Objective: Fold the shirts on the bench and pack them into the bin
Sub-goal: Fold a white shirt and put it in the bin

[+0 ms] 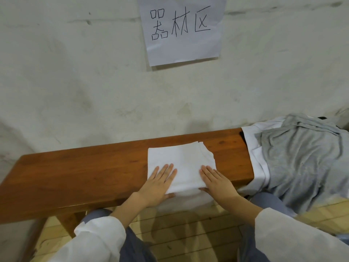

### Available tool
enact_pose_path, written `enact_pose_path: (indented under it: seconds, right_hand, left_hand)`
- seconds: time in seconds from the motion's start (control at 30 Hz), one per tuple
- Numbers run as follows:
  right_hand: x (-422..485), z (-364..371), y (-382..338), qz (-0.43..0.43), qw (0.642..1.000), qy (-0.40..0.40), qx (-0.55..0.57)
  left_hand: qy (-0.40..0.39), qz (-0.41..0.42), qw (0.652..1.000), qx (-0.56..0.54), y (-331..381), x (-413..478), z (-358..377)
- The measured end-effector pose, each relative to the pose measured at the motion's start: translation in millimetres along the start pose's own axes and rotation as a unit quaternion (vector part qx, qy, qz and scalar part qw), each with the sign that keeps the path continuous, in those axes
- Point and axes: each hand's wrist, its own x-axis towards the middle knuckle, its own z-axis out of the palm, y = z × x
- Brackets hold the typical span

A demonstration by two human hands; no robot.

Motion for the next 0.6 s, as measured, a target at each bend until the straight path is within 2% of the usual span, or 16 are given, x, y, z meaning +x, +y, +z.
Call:
enact_pose_path:
  seconds: [0.1,0.17,0.27,0.37,0.43,0.6]
  right_hand:
    - [-9.4,-27.2,1.9,-0.047,0.999,-0.028,0.002]
    - [-11.0,-46.7,8.9,-0.07,0.995,-0.072,0.019]
    - [-10.0,-79.8,18.0,-0.046,0.988,-0.115,0.09]
    - [0.1,-112.7,26.1,-0.024,0.983,-0.139,0.119]
    - [8.7,-138.5,31.7,-0.016,0.988,-0.104,0.11]
    - [28.5,-216.2,50.8,0.001,0.994,0.061,0.086]
  left_hand:
    - [-0.065,-0.001,0.996,-0.057,1.4,-5.3,-22.6]
    - [-0.109,-0.011,0.983,-0.144,2.8,-8.3,-46.4]
    - [-0.16,-0.054,0.943,-0.285,-1.1,-6.6,-80.3]
    - [-0.186,-0.038,0.938,-0.29,-10.8,0.8,-114.3]
    - [-0.155,-0.037,0.949,-0.273,-20.8,8.0,-142.0]
    - [-0.03,-0.067,0.98,-0.187,-48.7,24.1,-225.7]
